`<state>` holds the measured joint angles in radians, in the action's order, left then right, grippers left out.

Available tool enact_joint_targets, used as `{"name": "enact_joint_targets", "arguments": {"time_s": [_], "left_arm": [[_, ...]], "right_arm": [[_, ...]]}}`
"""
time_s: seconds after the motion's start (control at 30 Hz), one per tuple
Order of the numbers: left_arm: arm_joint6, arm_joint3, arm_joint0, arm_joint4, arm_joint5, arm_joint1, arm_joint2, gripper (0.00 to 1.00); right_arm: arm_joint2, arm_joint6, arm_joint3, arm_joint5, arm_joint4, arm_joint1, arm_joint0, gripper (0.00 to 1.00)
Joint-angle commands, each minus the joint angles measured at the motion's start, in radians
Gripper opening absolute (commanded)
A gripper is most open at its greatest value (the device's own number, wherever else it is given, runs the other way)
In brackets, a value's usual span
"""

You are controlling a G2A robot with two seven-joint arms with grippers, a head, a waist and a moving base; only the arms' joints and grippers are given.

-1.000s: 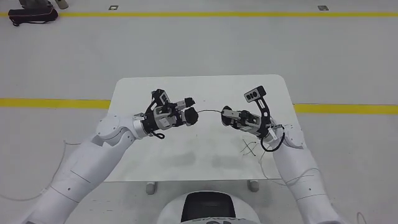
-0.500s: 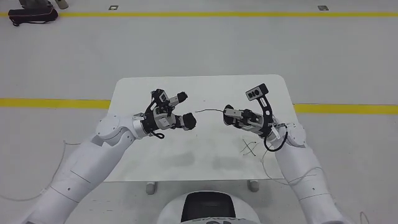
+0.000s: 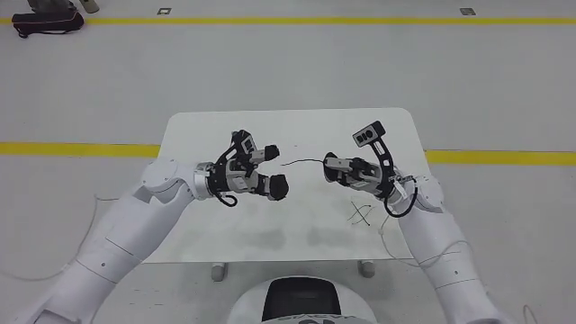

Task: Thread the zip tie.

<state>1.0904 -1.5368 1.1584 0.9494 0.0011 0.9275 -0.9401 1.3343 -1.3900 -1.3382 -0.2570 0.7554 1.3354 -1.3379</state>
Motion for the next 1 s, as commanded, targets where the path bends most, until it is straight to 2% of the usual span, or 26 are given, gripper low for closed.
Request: {"name": "enact_joint_targets", "arguments": {"time_s": [0.0, 0.03, 0.1, 0.33, 0.47, 0.6, 0.73, 0.97], "left_arm": [[0.01, 0.007, -0.014, -0.012, 0.007, 0.004, 0.012, 1.0], [0.013, 0.007, -0.019, -0.01, 0.008, 0.007, 0.017, 1.0], [-0.019, 0.012, -0.029, -0.033, -0.036, 0.012, 0.019, 1.0], [-0.025, 0.012, -0.028, -0.036, -0.035, 0.012, 0.019, 1.0], [-0.048, -0.005, -0.024, -0.044, -0.027, 0.017, 0.029, 1.0], [-0.104, -0.002, -0.029, -0.061, -0.009, 0.024, 0.041, 1.0], [-0.141, -0.008, -0.023, -0.078, -0.027, 0.028, 0.041, 1.0], [-0.143, -0.025, -0.014, -0.124, -0.019, 0.026, 0.035, 1.0]], "right_arm": [[-0.014, 0.0, -0.001, 0.007, 0.008, -0.007, 0.002, 0.0], [-0.023, 0.0, -0.001, 0.011, 0.01, -0.011, 0.004, 0.0], [-0.038, 0.0, -0.002, 0.008, 0.01, -0.019, 0.011, 0.0], [-0.038, 0.0, -0.002, 0.004, 0.008, -0.021, 0.012, 0.0], [-0.053, 0.03, -0.015, 0.01, 0.0, -0.022, 0.002, 0.0], [-0.064, 0.025, 0.0, -0.001, 0.011, -0.023, 0.009, 0.0], [-0.07, 0.023, 0.009, -0.02, 0.024, -0.024, 0.013, 0.0], [-0.082, 0.023, 0.027, -0.033, 0.038, -0.025, 0.023, 0.0]]}}
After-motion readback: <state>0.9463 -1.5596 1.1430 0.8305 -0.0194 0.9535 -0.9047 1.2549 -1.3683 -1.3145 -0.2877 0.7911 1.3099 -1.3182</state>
